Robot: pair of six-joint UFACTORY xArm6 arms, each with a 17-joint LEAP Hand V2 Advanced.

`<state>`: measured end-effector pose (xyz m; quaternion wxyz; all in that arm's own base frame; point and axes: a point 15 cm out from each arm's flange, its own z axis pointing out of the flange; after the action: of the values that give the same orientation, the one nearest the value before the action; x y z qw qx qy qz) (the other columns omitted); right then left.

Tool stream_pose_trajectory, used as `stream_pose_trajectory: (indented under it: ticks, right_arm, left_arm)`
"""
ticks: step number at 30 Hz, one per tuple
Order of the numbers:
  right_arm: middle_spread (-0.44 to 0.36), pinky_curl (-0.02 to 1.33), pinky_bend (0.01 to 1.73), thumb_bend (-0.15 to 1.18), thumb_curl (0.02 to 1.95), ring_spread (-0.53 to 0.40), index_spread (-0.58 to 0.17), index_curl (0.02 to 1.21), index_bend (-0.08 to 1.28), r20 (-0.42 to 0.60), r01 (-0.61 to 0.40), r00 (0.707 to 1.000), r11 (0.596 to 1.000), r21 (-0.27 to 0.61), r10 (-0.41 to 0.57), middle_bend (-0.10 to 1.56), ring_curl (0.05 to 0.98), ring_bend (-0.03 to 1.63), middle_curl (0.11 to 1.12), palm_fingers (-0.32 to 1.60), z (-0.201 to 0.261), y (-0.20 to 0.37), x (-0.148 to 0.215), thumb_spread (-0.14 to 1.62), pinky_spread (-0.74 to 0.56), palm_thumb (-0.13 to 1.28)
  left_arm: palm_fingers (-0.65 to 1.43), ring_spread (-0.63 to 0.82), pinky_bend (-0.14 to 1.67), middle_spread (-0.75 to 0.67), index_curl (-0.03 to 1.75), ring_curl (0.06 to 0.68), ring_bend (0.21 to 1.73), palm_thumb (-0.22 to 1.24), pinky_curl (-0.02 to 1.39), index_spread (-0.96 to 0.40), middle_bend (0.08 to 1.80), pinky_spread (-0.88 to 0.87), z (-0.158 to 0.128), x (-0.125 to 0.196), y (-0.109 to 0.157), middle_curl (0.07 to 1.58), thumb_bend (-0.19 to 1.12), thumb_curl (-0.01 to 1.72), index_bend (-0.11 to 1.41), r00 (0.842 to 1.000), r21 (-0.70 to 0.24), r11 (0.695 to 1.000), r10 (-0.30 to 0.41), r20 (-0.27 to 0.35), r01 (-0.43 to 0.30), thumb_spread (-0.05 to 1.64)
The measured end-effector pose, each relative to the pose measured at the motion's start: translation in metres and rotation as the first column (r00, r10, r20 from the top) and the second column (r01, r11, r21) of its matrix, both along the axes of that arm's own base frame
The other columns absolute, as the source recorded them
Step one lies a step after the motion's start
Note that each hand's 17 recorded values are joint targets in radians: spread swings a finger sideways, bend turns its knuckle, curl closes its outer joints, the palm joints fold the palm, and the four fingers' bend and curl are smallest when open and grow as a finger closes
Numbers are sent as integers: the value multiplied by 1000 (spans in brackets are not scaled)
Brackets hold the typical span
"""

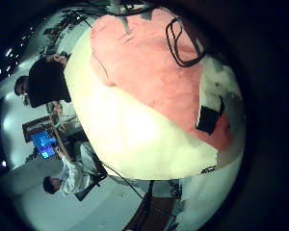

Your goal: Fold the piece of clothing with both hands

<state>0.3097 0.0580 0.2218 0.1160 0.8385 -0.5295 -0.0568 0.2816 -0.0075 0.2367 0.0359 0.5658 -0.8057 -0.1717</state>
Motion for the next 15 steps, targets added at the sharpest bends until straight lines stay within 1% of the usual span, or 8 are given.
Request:
stream_pose_trajectory:
  ticks: [1,6,13,15]
  right_arm:
    - [-35,279,239,-17,308,20,-211,298,172,-14,0,1000,1000,-21,0,306,313,469,387,420,-13,-2,2,1072,53,653]
    - [-34,280,250,-26,308,-16,-204,307,177,-99,23,995,998,-60,-29,300,315,478,392,409,-50,-3,3,1047,15,643]
    - [-34,276,249,-26,311,-57,-206,320,183,-145,30,988,996,-85,-42,294,319,499,398,415,-73,-2,1,1016,-15,635]
    - [-37,274,252,-18,316,-75,-210,326,184,-154,31,987,995,-98,-46,308,323,514,406,453,-78,-2,0,1009,-43,650]
  left_arm:
    - [958,-443,1318,-623,911,579,1389,898,672,-689,863,-605,1,-1,0,1096,-8,714,502,1000,1,1000,0,-3,0,970]
    - [946,-440,1343,-635,1021,574,1403,891,667,-719,860,-597,9,2,-1,1135,-11,738,459,1000,1,1000,0,2,0,976]
    - [942,-440,1362,-648,1160,566,1416,883,656,-743,848,-586,15,1,1,1174,-11,760,399,1000,1,1000,2,0,-2,985]
    - [945,-439,1364,-651,1195,563,1416,879,652,-746,846,-584,15,1,1,1183,-12,765,381,1000,3,1000,3,0,-3,983]
